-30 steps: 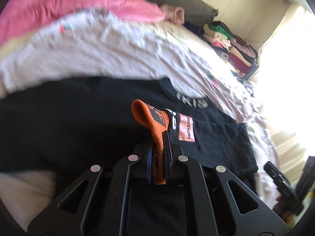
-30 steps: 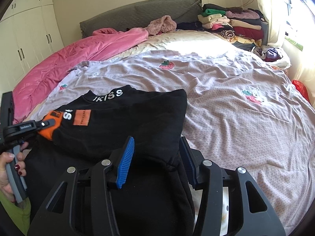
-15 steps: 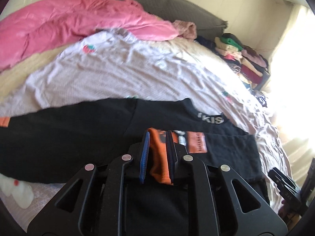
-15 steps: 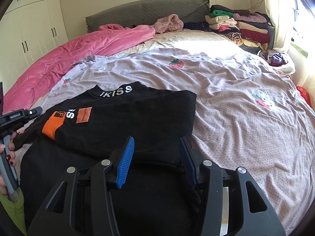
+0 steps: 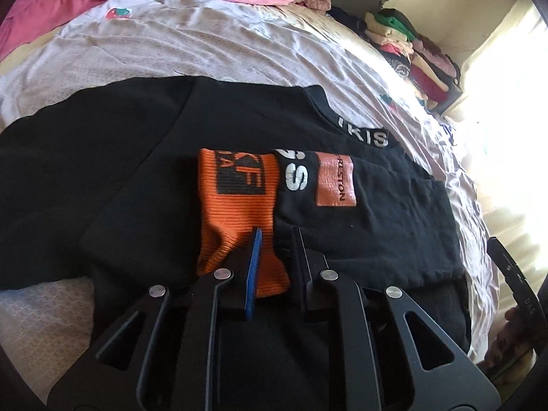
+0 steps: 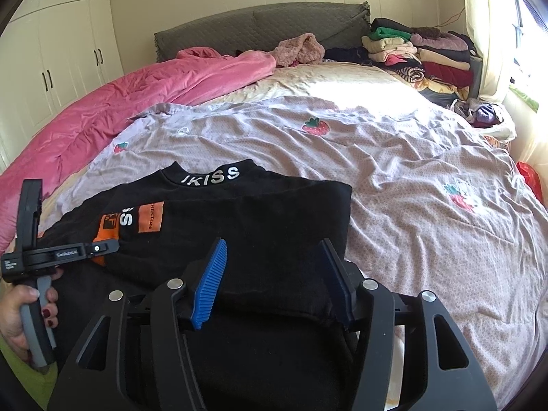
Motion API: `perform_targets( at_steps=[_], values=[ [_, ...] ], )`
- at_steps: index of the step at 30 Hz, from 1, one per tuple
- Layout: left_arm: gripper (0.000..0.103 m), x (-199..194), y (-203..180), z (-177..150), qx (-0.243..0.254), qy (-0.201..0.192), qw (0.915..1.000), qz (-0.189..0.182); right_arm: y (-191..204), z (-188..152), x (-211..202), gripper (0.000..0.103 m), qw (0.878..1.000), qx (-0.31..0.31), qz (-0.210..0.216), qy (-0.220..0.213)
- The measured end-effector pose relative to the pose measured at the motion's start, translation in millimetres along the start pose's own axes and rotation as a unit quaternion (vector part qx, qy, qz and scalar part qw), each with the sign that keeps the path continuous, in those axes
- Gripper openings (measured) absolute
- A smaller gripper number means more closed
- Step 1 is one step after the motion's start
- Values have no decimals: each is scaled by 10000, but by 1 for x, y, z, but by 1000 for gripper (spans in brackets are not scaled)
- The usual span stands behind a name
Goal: Fold small clothes
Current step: 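Drag the held cuff along the body with the left gripper and release it, then move the left gripper to the other sleeve's orange cuff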
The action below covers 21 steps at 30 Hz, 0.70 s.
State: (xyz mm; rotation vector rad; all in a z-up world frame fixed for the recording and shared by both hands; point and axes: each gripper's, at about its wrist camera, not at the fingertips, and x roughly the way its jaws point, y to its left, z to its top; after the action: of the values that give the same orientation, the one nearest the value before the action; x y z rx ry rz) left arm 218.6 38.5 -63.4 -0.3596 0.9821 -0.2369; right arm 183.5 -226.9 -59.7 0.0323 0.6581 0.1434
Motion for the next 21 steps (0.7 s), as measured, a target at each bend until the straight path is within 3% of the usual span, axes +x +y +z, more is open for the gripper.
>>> perform_targets(
  at_steps=[5,9,15,17,21],
  values=[
    [11,0,-2,-1,118,-26,9999,50,11,4,31,57,9993,-204,-5,314],
    [11,-2,-5,-3,173,-21,9998,33,-7,-14,77,60,9918,118,-429,1198],
    [26,-8,-9,-5,220,-28,9997,-70,-10,-17,65,64,9948,274,-207,957],
    [38,-11,-12,-5,299,-61,9995,-54,-10,-16,58,65,9955,330,-165,875],
    [45,-18,-17,-6,355,-127,9993,-16,-13,-17,44,69,9966,387,-106,724]
  ],
)
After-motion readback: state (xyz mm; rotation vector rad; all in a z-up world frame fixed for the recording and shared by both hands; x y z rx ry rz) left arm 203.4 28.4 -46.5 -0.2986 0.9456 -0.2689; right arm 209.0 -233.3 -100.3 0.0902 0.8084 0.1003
